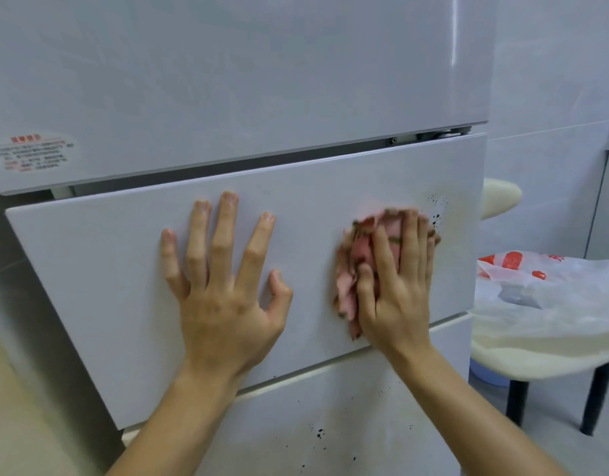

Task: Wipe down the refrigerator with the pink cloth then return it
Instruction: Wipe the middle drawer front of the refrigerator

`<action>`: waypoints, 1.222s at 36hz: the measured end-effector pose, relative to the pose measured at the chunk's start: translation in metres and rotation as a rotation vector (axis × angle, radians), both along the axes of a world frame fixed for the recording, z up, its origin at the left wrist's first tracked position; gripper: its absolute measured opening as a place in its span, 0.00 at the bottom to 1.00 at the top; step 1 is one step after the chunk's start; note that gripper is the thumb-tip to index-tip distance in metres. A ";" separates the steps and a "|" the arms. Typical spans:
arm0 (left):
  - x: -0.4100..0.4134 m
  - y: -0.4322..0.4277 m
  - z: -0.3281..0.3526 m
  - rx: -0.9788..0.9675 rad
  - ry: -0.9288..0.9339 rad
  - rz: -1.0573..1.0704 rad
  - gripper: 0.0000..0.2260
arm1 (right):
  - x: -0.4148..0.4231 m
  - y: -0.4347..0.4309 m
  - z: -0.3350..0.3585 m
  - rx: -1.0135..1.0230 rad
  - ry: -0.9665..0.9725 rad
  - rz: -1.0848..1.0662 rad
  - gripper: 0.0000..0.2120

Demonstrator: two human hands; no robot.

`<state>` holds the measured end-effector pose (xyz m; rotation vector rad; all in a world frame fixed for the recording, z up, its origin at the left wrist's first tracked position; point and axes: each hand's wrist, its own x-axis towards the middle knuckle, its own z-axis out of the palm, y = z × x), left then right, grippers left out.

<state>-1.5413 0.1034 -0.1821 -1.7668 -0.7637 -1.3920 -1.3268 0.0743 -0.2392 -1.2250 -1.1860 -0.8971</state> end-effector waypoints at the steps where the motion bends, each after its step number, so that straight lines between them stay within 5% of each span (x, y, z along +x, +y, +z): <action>1: 0.001 0.000 0.000 0.004 -0.004 -0.002 0.25 | 0.002 0.001 0.016 0.022 0.015 0.002 0.25; 8: 0.006 0.001 -0.001 0.065 0.020 -0.086 0.22 | 0.008 0.010 0.065 0.116 0.089 -0.013 0.25; 21: 0.031 0.000 0.000 0.058 0.035 -0.060 0.21 | 0.042 -0.011 -0.041 -0.074 -0.032 -0.013 0.24; 32: 0.039 -0.004 -0.002 0.013 -0.005 -0.089 0.22 | 0.071 -0.003 0.081 0.087 0.019 -0.062 0.24; 44: 0.061 -0.005 -0.002 0.009 0.133 -0.066 0.28 | 0.061 -0.011 -0.038 -0.015 0.159 -0.017 0.26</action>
